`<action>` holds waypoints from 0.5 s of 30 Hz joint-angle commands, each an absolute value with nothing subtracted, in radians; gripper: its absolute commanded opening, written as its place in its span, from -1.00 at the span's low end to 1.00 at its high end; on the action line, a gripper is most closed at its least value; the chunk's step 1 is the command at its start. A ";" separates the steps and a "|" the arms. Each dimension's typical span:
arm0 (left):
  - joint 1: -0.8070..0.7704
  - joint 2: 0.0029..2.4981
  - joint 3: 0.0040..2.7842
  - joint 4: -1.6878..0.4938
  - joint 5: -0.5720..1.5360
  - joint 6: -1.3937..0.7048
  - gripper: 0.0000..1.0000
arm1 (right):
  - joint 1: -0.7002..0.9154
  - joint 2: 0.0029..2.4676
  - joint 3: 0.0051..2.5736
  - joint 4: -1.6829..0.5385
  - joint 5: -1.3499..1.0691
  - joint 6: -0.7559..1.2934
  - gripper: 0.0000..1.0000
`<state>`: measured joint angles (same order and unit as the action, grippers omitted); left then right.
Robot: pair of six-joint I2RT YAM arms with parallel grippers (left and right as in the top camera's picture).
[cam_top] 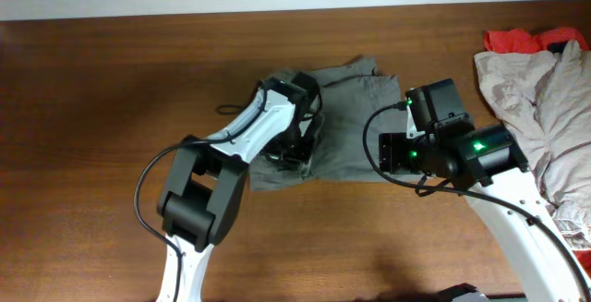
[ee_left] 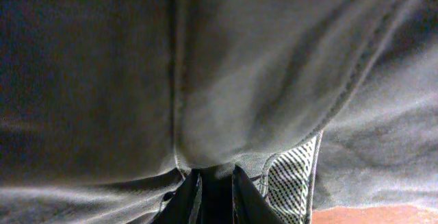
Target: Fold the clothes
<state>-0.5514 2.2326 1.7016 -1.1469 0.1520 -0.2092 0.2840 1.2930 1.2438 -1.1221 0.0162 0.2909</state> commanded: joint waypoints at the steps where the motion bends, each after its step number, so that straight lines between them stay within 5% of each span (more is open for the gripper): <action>1: -0.573 2.242 1.715 -1.153 0.205 -0.188 -0.69 | 0.281 1.278 1.245 -1.120 0.010 0.292 0.56; 7: -0.533 2.219 1.906 -1.262 0.107 -0.185 -0.67 | 0.281 1.278 1.245 -1.134 0.010 0.292 0.56; 9: -0.513 2.208 1.959 -1.265 0.062 -0.185 -0.50 | 0.281 1.278 1.245 -1.139 0.010 0.292 0.55; 15: -0.470 2.214 1.978 -1.111 0.018 -0.164 -0.35 | 0.281 1.278 1.245 -1.141 0.010 0.292 0.55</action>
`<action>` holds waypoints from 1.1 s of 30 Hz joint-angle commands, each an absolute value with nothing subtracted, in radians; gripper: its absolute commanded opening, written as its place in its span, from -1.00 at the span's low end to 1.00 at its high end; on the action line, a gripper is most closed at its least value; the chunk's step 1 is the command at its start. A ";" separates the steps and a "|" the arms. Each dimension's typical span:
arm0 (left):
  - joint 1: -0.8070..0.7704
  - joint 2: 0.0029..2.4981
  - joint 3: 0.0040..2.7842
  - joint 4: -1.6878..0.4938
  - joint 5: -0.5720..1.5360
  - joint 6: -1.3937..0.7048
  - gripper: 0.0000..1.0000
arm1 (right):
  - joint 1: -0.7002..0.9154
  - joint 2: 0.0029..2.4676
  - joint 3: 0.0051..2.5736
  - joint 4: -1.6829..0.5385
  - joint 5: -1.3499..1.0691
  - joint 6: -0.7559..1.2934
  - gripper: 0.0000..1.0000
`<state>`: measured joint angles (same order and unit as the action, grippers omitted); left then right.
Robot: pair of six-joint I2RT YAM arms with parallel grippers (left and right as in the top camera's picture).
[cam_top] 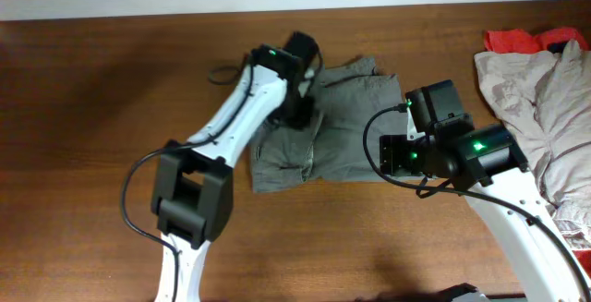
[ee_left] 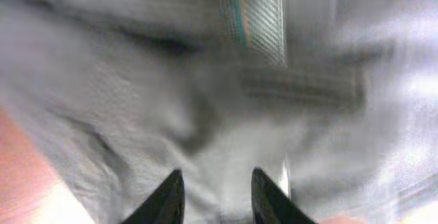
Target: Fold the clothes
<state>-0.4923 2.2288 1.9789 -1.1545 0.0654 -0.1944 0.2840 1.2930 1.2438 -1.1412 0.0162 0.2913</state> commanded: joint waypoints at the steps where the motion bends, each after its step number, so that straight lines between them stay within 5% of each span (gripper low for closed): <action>1: -0.465 2.220 1.967 -1.078 0.018 -0.156 -0.36 | 0.281 1.278 1.245 -1.141 0.010 0.292 0.55; 7: -0.444 2.307 1.924 -0.942 -0.110 -0.115 -0.49 | 0.281 1.278 1.245 -1.142 0.010 0.292 0.55; 20: -0.409 2.353 1.968 -1.024 -0.185 -0.116 -0.49 | 0.281 1.278 1.245 -1.156 0.010 0.292 0.55; 25: -0.397 2.256 2.086 -1.141 -0.184 -0.118 -0.20 | 0.281 1.278 1.245 -1.157 0.010 0.292 0.55; 30: -0.360 2.168 2.142 -1.254 -0.168 -0.166 0.32 | 0.281 1.278 1.245 -1.157 0.010 0.292 0.55; 33: -0.307 2.146 2.142 -1.310 -0.052 -0.171 0.33 | 0.281 1.278 1.245 -1.157 0.010 0.292 0.55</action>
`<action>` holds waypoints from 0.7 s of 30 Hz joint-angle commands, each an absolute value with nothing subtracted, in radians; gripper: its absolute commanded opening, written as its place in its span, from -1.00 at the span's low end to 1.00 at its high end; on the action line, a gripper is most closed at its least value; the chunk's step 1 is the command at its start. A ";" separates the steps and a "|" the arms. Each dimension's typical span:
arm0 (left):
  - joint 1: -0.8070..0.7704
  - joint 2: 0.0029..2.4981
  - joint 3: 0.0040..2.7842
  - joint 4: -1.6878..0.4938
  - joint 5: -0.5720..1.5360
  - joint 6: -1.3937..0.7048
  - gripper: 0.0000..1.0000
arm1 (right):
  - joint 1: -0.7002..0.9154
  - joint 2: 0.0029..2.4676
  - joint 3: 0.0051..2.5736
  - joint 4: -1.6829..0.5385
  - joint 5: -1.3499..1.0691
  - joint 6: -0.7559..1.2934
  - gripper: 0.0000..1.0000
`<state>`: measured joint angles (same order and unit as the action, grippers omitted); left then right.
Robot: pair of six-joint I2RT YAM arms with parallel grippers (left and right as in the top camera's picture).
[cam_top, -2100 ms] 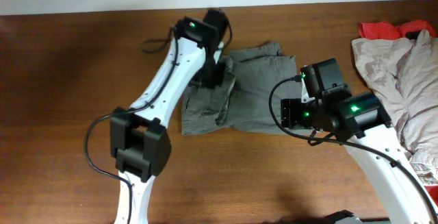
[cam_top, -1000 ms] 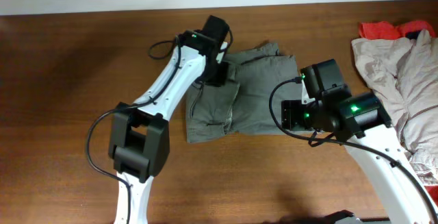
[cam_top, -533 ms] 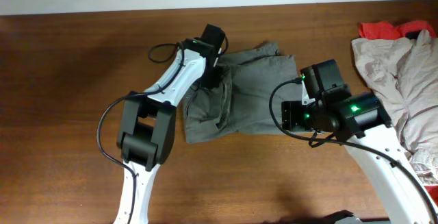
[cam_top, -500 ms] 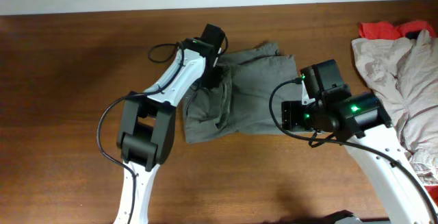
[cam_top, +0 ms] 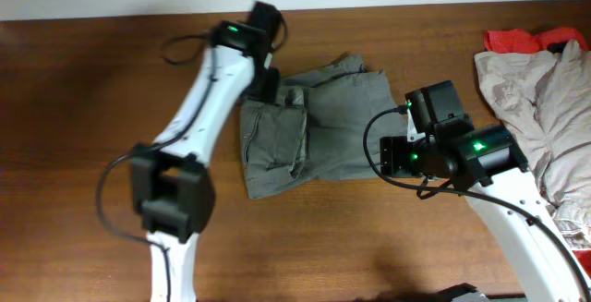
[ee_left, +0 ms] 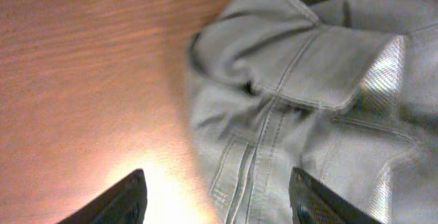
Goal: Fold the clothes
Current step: 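Release the shorts and move the left gripper out to the left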
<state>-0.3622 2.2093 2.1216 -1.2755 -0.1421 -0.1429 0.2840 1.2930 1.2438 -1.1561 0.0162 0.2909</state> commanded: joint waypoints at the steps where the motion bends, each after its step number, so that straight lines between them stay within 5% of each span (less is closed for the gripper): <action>1: -0.283 2.144 2.142 -1.330 -0.001 -0.170 0.32 | 0.281 1.278 1.245 -1.158 0.010 0.292 0.55; 8: -0.084 2.132 2.141 -1.452 0.295 -0.008 0.02 | 0.281 1.278 1.245 -1.174 0.010 0.291 0.55; 21: 0.241 2.006 2.141 -1.557 0.505 0.191 -0.02 | 0.281 1.278 1.245 -1.180 0.010 0.292 0.55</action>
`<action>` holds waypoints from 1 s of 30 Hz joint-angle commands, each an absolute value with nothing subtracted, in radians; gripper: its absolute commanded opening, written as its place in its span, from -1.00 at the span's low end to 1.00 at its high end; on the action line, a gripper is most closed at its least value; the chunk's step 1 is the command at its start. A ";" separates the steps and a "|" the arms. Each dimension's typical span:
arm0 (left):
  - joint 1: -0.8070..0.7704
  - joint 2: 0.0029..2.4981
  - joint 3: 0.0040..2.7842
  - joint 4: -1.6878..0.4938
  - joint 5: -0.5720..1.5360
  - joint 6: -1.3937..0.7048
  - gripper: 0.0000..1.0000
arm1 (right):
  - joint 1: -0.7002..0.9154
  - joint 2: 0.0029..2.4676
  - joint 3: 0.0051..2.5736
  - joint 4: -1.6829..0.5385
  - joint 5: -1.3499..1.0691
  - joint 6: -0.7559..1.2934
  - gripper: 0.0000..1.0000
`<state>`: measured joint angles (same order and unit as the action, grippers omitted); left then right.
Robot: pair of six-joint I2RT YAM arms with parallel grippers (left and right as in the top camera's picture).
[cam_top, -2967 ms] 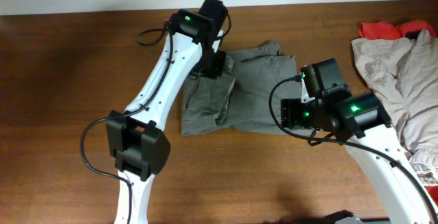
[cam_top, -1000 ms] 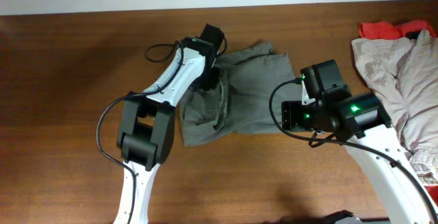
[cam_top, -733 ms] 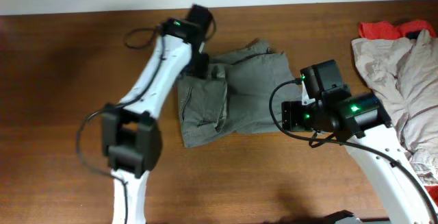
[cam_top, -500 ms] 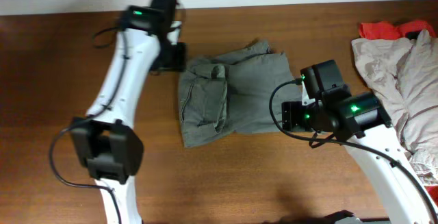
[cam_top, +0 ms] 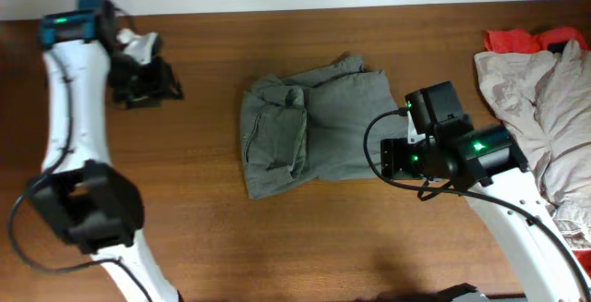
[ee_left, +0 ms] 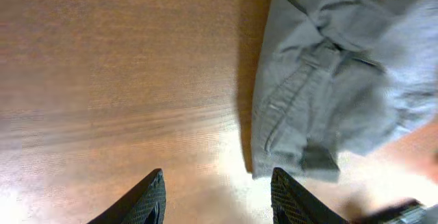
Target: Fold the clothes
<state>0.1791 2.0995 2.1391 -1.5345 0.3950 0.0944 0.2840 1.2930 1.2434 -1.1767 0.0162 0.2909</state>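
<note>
A grey-green garment (cam_top: pixel 309 136) lies folded at the middle of the brown table, with its left part doubled over and showing seams. The left wrist view has it at the upper right (ee_left: pixel 335 73). My left gripper (cam_top: pixel 148 85) is far to the garment's left, near the table's back left. It stands open over bare wood (ee_left: pixel 217 183) with nothing between its fingers. My right gripper (cam_top: pixel 392 154) sits at the garment's right edge; the arm above hides its fingers.
A heap of loose clothes lies at the table's right end, beige cloth (cam_top: pixel 545 90) over a red piece (cam_top: pixel 517 39). Bare table wood (cam_top: pixel 185 228) spreads in front of and left of the garment.
My left gripper has gone from the garment's back left corner to the far left of the table, still open. The garment and the right arm have not moved.
My left gripper was shut on fabric at the garment's left middle. Then it stood slightly open over the garment's back edge. Then it was wide open off the back left corner, with the garment's left part folded over. Now it is far left.
</note>
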 commanded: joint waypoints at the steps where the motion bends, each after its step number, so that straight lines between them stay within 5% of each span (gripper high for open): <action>1: 0.255 1.993 2.138 -1.557 0.507 0.197 -0.01 | 0.281 1.278 1.245 -1.180 0.010 0.292 0.55; 10: 0.254 1.937 1.961 -1.545 0.887 0.474 0.12 | 0.281 1.278 1.245 -1.184 0.010 0.292 0.56; 15: 0.236 1.937 1.626 -1.357 0.972 0.473 0.15 | 0.281 1.278 1.245 -1.191 0.010 0.292 0.55; 18: 0.236 1.937 1.443 -1.222 1.031 0.473 0.35 | 0.281 1.278 1.245 -1.201 0.010 0.292 0.60; 25: 0.213 1.937 1.217 -0.987 1.022 0.417 0.62 | 0.281 1.278 1.245 -1.205 0.010 0.292 0.64; 30: 0.151 1.937 1.158 -0.807 0.804 0.150 0.63 | 0.281 1.278 1.245 -1.205 0.010 0.292 0.64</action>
